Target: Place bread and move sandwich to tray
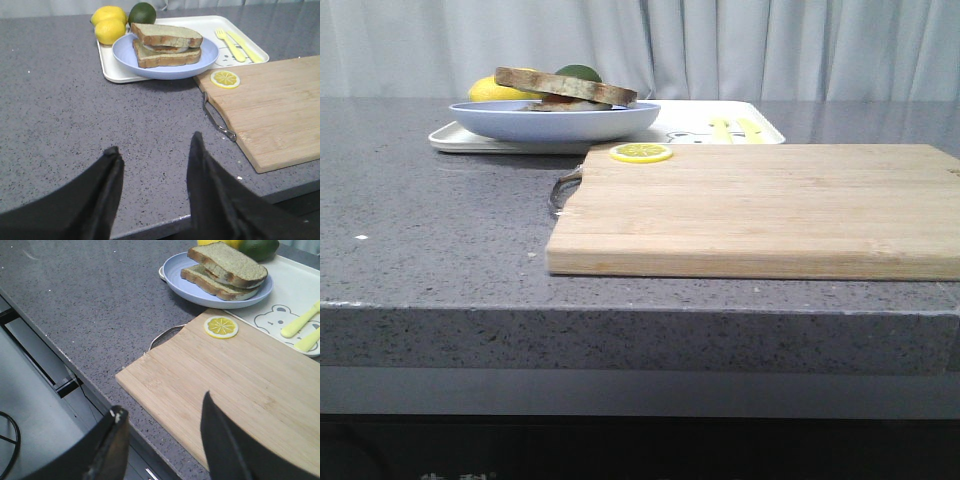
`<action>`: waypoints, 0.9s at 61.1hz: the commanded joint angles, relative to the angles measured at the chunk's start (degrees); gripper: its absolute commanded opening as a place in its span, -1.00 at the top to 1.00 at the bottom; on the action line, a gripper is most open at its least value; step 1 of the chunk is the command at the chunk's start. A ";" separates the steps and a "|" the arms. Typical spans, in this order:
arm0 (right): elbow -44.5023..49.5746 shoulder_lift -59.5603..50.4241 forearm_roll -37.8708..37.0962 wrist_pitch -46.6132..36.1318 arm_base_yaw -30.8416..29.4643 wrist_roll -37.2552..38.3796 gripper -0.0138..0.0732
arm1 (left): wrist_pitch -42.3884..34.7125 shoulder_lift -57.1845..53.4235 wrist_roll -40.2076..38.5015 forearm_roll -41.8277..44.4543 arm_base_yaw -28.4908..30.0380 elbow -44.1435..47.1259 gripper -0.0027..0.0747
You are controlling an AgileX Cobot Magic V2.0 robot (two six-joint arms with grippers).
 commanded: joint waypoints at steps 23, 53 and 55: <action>-1.44 -0.23 3.86 -2.41 -0.37 -0.39 -0.15 | -5.00 -1.61 0.03 -0.93 -0.50 -1.18 0.13; -1.44 -0.23 3.91 -2.39 -0.37 -0.39 0.84 | -5.00 -1.61 0.03 -0.93 -0.50 -1.18 0.98; -1.44 -0.23 3.91 -2.39 -0.37 -0.39 0.83 | -5.00 -1.61 0.03 -0.93 -0.50 -1.18 0.98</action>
